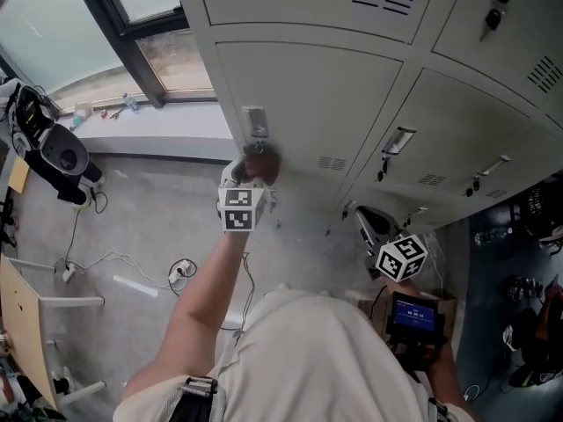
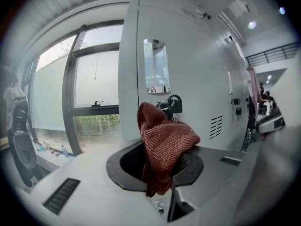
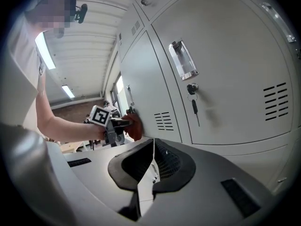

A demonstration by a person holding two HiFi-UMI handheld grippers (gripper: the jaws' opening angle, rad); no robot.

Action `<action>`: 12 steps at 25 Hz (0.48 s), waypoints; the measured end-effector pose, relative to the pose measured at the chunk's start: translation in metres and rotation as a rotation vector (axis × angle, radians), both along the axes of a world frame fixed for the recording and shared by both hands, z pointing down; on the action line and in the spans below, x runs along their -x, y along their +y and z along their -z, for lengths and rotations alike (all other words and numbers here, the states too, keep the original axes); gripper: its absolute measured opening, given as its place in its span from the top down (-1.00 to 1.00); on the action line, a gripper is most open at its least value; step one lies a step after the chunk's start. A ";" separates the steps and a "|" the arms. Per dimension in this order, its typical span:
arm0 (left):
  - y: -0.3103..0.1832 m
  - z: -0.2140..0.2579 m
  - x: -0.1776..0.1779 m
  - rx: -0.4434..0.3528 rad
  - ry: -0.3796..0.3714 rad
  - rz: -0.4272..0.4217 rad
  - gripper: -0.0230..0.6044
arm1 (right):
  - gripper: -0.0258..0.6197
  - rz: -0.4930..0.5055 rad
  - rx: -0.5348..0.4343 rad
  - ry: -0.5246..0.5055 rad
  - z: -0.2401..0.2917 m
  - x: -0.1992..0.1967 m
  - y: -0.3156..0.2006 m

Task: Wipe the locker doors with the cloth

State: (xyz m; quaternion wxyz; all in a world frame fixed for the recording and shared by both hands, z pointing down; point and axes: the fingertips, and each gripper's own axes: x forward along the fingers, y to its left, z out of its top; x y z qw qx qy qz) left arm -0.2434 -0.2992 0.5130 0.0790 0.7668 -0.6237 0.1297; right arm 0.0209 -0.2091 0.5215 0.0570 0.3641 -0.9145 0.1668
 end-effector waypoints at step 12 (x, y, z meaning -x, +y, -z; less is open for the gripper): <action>0.005 0.067 0.048 -0.153 -0.218 0.176 0.68 | 0.86 -0.011 -0.008 -0.029 0.001 0.002 -0.003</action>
